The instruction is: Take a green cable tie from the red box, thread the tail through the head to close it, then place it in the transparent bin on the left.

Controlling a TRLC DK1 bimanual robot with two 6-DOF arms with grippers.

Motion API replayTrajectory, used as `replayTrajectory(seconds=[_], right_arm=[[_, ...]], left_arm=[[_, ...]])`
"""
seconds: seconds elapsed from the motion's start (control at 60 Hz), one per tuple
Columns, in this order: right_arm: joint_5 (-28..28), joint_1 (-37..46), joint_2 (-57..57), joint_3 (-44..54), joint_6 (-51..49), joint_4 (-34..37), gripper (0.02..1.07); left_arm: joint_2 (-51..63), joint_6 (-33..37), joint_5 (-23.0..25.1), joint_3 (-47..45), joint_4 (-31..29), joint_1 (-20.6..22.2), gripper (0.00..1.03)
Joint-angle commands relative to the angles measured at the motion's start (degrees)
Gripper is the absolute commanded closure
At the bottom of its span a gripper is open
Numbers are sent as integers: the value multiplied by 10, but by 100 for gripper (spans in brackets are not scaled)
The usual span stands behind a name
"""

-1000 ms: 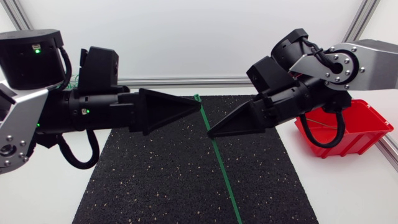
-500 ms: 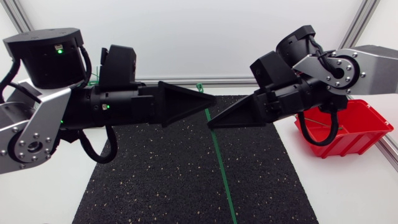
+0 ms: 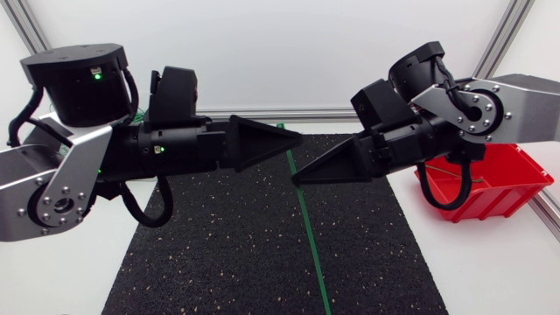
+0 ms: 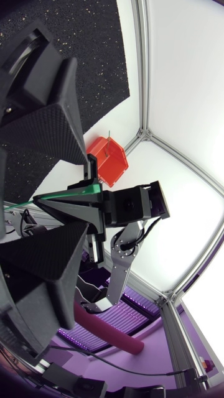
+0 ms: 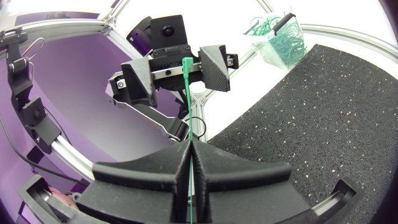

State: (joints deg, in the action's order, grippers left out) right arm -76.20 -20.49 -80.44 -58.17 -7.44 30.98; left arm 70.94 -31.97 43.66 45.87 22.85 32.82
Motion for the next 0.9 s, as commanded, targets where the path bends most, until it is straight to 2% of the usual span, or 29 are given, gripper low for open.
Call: replayTrajectory(seconds=[0.0, 0.067, 0.4, 0.583, 0.717, 0.8, 0.883], right_arm=[[5, 2, 13, 14, 13, -8, 101], [8, 2, 17, 17, 16, -14, 101], [18, 5, 24, 22, 25, -27, 101], [30, 5, 30, 30, 38, -46, 101], [33, 6, 30, 32, 43, -52, 101], [33, 8, 30, 32, 44, -55, 101], [35, 8, 30, 32, 44, -57, 101]], left_arm=[[6, -16, 0, 1, 11, 2, 58], [8, -15, -1, -1, 11, 1, 68], [4, -15, -1, -9, 14, -5, 71], [4, -16, -1, -10, 15, -6, 79], [4, -16, -1, -10, 15, -6, 80], [4, -16, -1, -10, 15, -7, 88], [4, -16, -1, -11, 15, -9, 88]])
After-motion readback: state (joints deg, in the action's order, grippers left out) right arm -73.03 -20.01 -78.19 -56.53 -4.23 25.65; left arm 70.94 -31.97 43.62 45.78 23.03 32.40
